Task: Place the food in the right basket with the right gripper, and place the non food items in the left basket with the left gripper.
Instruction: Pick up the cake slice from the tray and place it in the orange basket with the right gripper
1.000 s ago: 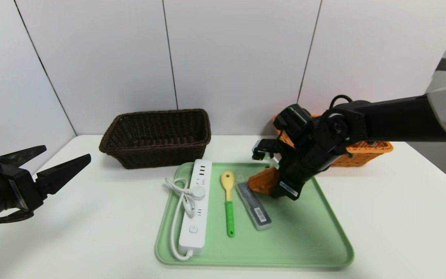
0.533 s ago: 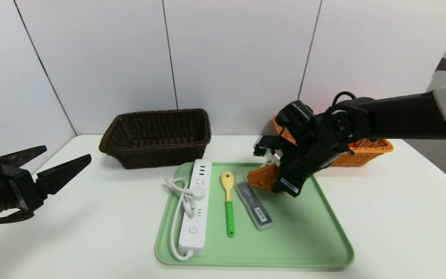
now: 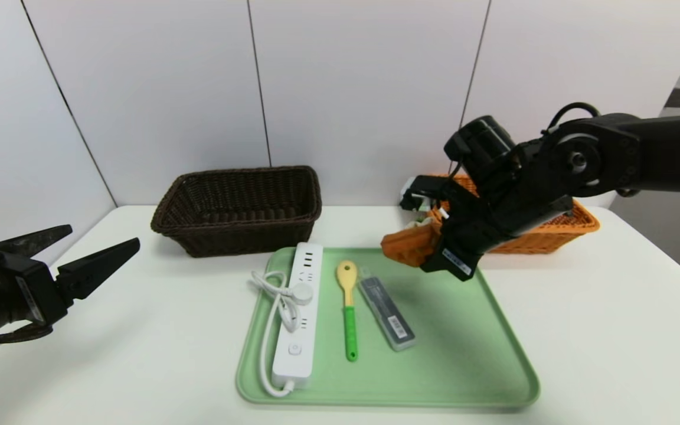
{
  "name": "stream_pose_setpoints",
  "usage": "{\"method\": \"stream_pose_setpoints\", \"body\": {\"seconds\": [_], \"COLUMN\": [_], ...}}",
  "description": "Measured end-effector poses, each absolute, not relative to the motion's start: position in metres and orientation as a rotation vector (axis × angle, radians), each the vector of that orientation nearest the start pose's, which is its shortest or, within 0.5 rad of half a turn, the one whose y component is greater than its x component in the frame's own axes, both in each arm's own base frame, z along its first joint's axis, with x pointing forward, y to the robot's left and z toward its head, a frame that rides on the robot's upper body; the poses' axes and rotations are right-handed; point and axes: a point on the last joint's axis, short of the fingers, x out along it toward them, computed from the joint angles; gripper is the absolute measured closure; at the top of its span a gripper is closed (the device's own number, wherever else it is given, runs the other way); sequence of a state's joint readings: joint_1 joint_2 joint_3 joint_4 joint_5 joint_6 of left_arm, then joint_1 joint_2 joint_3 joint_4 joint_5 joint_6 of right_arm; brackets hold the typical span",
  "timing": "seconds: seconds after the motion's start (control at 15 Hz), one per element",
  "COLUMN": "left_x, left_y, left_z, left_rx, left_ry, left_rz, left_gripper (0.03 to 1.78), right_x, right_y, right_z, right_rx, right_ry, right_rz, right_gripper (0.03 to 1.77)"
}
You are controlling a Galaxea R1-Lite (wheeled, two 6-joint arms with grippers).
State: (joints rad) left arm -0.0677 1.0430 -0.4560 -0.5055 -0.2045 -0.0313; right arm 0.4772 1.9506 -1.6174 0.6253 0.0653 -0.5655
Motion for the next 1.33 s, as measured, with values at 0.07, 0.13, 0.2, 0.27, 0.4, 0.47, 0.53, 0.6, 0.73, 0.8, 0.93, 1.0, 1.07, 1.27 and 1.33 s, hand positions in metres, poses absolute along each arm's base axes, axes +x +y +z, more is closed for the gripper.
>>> {"method": "stream_pose_setpoints", "body": {"seconds": [0.07, 0.13, 0.2, 0.27, 0.4, 0.47, 0.53, 0.6, 0.73, 0.8, 0.93, 1.0, 1.07, 1.27, 1.33], "left_x": [0.137, 0.137, 0.137, 0.137, 0.137, 0.137, 0.136, 0.136, 0.136, 0.136, 0.136, 0.136, 0.136, 0.136, 0.136], "left_y": [-0.014, -0.014, -0.014, -0.014, -0.014, -0.014, -0.014, -0.014, -0.014, -0.014, -0.014, -0.014, -0.014, -0.014, -0.014], "left_z": [0.216, 0.216, 0.216, 0.216, 0.216, 0.216, 0.216, 0.215, 0.215, 0.214, 0.211, 0.21, 0.21, 0.21, 0.21], "left_rx": [-0.036, -0.036, -0.036, -0.035, -0.033, -0.033, -0.032, -0.031, -0.032, -0.032, -0.033, -0.031, -0.032, -0.031, -0.031], "left_ry": [0.088, 0.091, 0.091, 0.092, 0.092, 0.091, 0.091, 0.092, 0.094, 0.097, 0.107, 0.109, 0.11, 0.111, 0.111], "left_rz": [-0.271, -0.271, -0.271, -0.271, -0.271, -0.271, -0.271, -0.271, -0.271, -0.271, -0.271, -0.271, -0.271, -0.271, -0.271], "left_gripper": [0.12, 0.12, 0.12, 0.12, 0.12, 0.12, 0.12, 0.12, 0.12, 0.12, 0.12, 0.12, 0.12, 0.12, 0.12], "right_x": [0.316, 0.312, 0.31, 0.309, 0.311, 0.314, 0.317, 0.32, 0.328, 0.333, 0.344, 0.35, 0.356, 0.376, 0.382], "right_y": [0.165, 0.163, 0.161, 0.159, 0.149, 0.143, 0.137, 0.131, 0.113, 0.103, 0.086, 0.078, 0.072, 0.06, 0.058], "right_z": [0.218, 0.227, 0.236, 0.244, 0.258, 0.265, 0.272, 0.278, 0.282, 0.282, 0.278, 0.276, 0.273, 0.263, 0.258], "right_rx": [-0.691, -0.665, -0.637, -0.621, -0.594, -0.57, -0.54, -0.52, -0.492, -0.481, -0.454, -0.442, -0.424, -0.373, -0.365], "right_ry": [0.764, 0.743, 0.721, 0.699, 0.658, 0.642, 0.626, 0.614, 0.607, 0.611, 0.63, 0.638, 0.649, 0.675, 0.68], "right_rz": [0.753, 0.741, 0.725, 0.712, 0.674, 0.65, 0.62, 0.593, 0.535, 0.506, 0.462, 0.441, 0.42, 0.368, 0.358], "right_gripper": [1.15, 1.15, 1.15, 1.15, 1.15, 1.15, 1.16, 1.16, 1.16, 1.16, 1.16, 1.16, 1.16, 1.16, 1.16]}}
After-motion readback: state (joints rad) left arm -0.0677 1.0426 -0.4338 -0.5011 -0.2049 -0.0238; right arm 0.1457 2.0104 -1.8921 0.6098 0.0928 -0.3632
